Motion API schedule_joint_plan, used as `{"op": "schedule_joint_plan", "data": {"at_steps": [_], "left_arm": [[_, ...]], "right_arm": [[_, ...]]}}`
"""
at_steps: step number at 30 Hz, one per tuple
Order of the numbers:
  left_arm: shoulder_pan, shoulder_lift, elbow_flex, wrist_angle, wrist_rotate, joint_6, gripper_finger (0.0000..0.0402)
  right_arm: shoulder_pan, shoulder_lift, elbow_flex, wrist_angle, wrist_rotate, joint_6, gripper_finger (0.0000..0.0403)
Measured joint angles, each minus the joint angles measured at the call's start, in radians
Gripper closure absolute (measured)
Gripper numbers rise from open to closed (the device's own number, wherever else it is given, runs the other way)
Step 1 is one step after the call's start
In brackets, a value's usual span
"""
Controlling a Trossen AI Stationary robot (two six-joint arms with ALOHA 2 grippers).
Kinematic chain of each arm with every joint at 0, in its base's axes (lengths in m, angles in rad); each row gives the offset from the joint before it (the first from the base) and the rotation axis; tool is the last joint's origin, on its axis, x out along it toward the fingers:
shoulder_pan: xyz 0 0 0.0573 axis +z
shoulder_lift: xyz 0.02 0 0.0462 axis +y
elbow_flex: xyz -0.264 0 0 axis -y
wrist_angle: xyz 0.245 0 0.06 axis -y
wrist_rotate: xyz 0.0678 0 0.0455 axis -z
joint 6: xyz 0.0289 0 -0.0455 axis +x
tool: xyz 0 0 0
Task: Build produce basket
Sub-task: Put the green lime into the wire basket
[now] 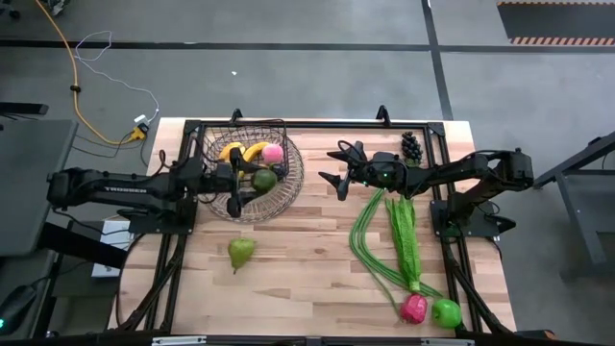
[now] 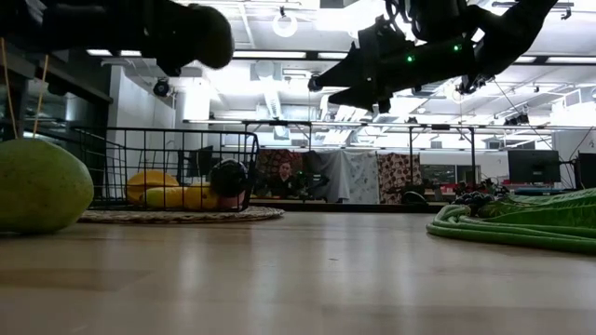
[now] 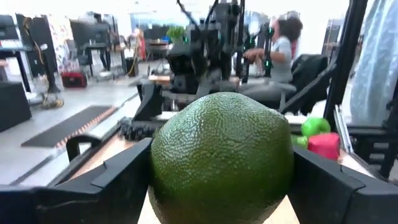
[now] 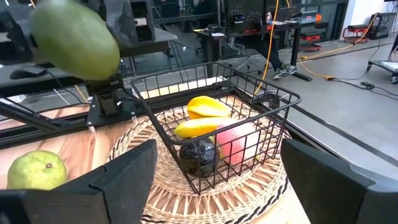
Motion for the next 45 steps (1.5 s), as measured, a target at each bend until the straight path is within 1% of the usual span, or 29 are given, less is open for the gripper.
{"op": "schedule_joint_plan", "data": {"at_steps": [5, 8, 19, 21, 24, 26, 28, 31, 33, 37, 40, 42, 45], "left_arm": [[-0.015, 0.0, 0.0, 0.078, -0.007, -0.003, 0.0097], [-0.017, 0.0, 0.0, 0.086, -0.017, -0.002, 0.0097], [-0.017, 0.0, 0.0, 0.084, -0.174, 0.001, 0.0096], [-0.017, 0.0, 0.0, 0.084, -0.213, 0.001, 0.0096], [-0.017, 0.0, 0.0, 0.063, -0.299, 0.001, 0.0096], [-0.017, 0.0, 0.0, 0.031, -0.385, 0.002, 0.0096], [-0.017, 0.0, 0.001, -0.003, -0.495, 0.002, 0.0096], [-0.016, 0.0, 0.022, -0.137, -0.646, -0.017, 0.0096], [-0.016, 0.0, 0.064, -0.286, -0.706, -0.049, 0.0096], [-0.016, 0.002, 0.184, -0.658, -0.717, -0.19, 0.0096], [-0.016, 0.009, 0.249, -0.897, -0.732, -0.325, 0.0096], [-0.014, 0.009, 0.263, -1.01, -0.739, -0.39, 0.0096], [0.008, 0.009, 0.264, -1.089, -0.74, -0.441, 0.0096]], "right_arm": [[-0.002, 0.0, 0.0, 0.001, -0.001, -0.008, 0.0071], [-0.005, 0.0, 0.0, 0.001, 0.0, -0.007, 0.0071], [-0.005, 0.0, 0.0, 0.001, 0.0, -0.004, 0.0071], [-0.005, 0.0, 0.0, 0.0, 0.0, 0.006, 0.0071], [-0.005, 0.0, 0.0, 0.0, 0.0, 0.016, 0.0071], [-0.005, 0.0, 0.0, -0.001, 0.0, 0.019, 0.0071], [-0.005, 0.0, 0.0, -0.007, 0.0, 0.019, 0.0071], [-0.005, 0.0, 0.0, -0.009, 0.0, 0.023, 0.0071], [-0.005, 0.0, 0.0, -0.009, 0.0, 0.023, 0.0071], [-0.005, 0.0, 0.0, -0.009, 0.0, 0.021, 0.0071], [-0.005, 0.0, 0.0, -0.009, 0.0, 0.023, 0.0071], [-0.005, 0.0, 0.0, -0.009, 0.0, 0.023, 0.0071], [-0.005, 0.0, 0.0, -0.009, 0.0, 0.023, 0.0071]]}}
